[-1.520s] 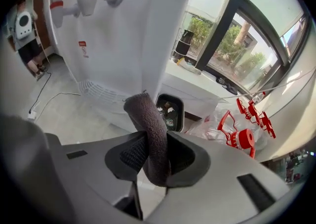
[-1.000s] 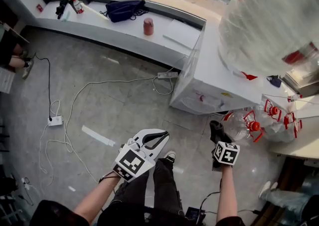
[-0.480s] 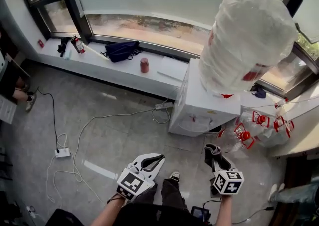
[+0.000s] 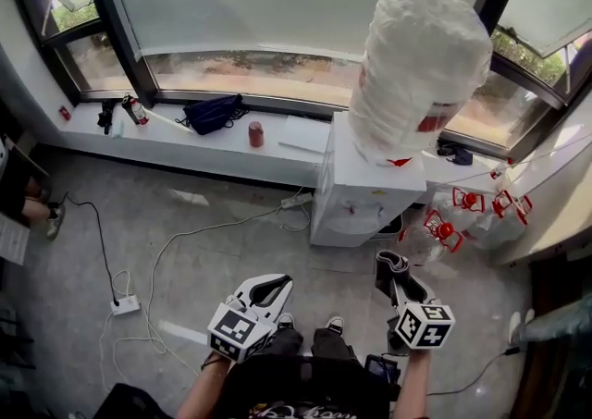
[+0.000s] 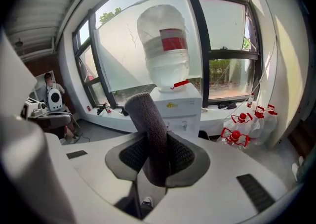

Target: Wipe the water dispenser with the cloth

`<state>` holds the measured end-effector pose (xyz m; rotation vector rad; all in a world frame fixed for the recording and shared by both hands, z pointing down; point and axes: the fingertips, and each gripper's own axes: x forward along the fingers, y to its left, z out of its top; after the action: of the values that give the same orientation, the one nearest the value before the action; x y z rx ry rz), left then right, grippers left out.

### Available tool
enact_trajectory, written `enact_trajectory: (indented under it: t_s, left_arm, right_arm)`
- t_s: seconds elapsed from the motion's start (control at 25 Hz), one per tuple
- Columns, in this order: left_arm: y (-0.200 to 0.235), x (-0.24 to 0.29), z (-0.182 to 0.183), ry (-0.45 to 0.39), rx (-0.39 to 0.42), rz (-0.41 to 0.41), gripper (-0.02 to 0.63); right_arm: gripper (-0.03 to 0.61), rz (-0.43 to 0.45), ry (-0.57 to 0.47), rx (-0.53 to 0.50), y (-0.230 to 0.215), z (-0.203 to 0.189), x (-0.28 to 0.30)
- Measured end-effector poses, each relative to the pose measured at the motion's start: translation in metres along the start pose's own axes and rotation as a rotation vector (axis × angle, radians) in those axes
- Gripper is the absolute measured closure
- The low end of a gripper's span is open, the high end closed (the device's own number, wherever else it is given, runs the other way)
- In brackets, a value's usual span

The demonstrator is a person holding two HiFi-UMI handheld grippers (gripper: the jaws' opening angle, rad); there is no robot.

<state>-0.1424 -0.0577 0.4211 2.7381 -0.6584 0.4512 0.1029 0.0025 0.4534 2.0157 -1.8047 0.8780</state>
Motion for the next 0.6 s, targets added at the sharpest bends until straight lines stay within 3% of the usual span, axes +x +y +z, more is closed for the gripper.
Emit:
enact_trajectory:
  t_s: [0.32, 0.6]
  left_arm:
    - [-0.018, -0.007, 0.015, -0.032, 0.008, 0.006, 0.594]
    - [-0.065, -0.006, 0.031, -0.068, 0.054, 0.032, 0.594]
  right_arm:
    - [0.469, 0.024, -0.024, 0.002, 0.006, 0.009, -0.034]
    - [0.469, 0.074, -0.050, -0.003, -0.013, 0.001, -0.076]
